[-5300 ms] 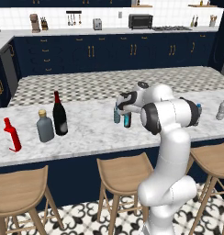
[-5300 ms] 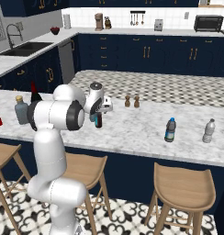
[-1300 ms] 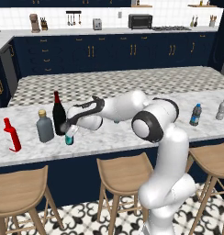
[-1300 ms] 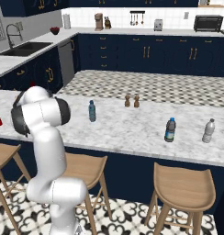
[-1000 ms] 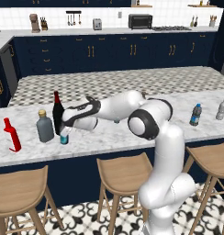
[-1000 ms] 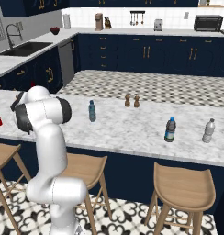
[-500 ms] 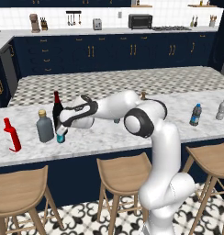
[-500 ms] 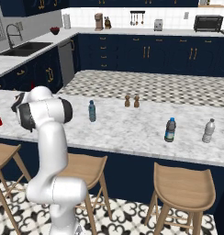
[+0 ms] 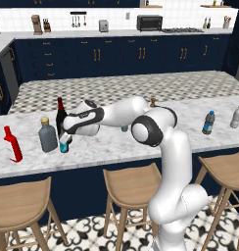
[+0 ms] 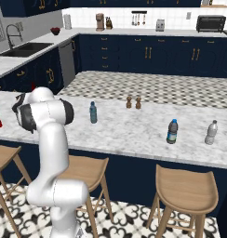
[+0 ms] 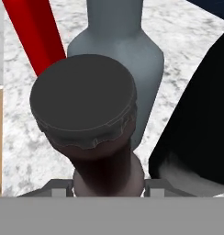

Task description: Move the plastic bottles in the middle to the plastics group, and the glass bottles in the middle to the glass group.

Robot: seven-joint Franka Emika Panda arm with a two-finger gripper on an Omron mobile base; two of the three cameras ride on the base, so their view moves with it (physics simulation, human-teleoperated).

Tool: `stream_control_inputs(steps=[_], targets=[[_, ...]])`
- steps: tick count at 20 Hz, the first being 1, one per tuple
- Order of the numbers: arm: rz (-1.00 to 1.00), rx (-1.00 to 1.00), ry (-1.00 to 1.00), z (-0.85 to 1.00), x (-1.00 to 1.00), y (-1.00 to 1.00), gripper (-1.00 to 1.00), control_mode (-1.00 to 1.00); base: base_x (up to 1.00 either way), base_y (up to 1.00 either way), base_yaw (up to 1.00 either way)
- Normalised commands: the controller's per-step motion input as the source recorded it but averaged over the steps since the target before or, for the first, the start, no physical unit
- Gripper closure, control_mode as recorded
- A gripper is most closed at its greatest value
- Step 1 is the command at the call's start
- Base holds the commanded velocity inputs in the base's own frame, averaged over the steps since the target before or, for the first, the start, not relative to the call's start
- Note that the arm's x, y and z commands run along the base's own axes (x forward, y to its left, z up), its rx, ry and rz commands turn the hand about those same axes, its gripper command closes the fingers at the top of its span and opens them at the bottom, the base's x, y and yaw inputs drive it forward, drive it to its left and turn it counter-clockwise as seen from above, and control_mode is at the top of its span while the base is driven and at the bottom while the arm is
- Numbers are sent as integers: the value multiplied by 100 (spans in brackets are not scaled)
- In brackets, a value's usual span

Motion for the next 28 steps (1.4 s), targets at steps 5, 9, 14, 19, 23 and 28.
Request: stream_control_inputs(steps=[5, 9, 14, 19, 23, 28], targets=[[0, 0, 0, -5, -21, 0, 100, -100, 0, 0, 0], [0, 0, 0, 6, 0, 0, 100, -100, 0, 0, 0], [0, 0, 0, 0, 0, 0, 100, -100, 0, 0, 0], [0, 0, 0, 0, 0, 0, -100, -100, 0, 0, 0], [0, 0, 0, 0, -7, 0, -100, -100, 0, 0, 0], [0, 0, -3, 2, -13, 0, -100, -100, 0, 0, 0]])
